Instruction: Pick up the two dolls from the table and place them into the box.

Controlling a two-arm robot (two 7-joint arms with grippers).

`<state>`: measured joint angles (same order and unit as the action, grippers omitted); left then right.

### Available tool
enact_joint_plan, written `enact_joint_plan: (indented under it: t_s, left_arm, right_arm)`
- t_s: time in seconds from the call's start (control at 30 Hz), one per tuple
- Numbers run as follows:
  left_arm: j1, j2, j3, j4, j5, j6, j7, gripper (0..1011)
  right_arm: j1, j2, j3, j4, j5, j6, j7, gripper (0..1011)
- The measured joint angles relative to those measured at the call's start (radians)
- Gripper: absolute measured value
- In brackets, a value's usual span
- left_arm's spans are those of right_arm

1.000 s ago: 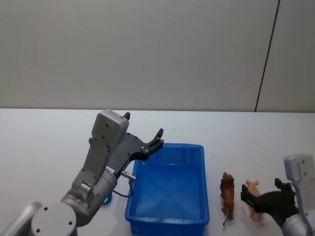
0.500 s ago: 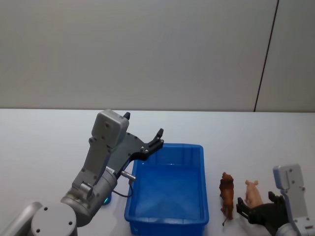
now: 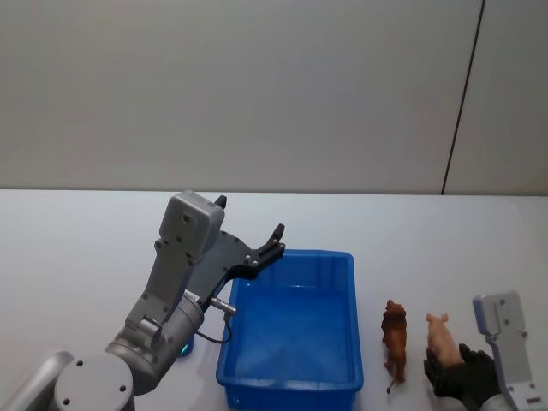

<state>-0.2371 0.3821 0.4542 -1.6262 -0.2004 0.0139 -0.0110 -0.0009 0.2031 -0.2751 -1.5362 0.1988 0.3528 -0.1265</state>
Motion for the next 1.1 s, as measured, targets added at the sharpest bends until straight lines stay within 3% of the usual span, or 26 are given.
enact_joint_plan:
  t_s: [0.23,0.73,1.1]
  left_arm:
    - [0.0,0.0,0.0,0.0,0.0,0.0,0.0,1001]
    - [0.0,0.0,0.0,0.0,0.0,0.0,0.0,1001]
    - [0.0,0.0,0.0,0.0,0.0,0.0,0.0,1001]
  right_arm:
    - [-0.006,-0.002,0.002,-0.005,-0.011,0.003,-0.015,389]
    - [-0.027,0.011,0.008,-0.073,-0.075,-0.062,-0.023,389]
    - [-0.024,0.022,0.01,-0.122,-0.105,-0.119,0.063,389]
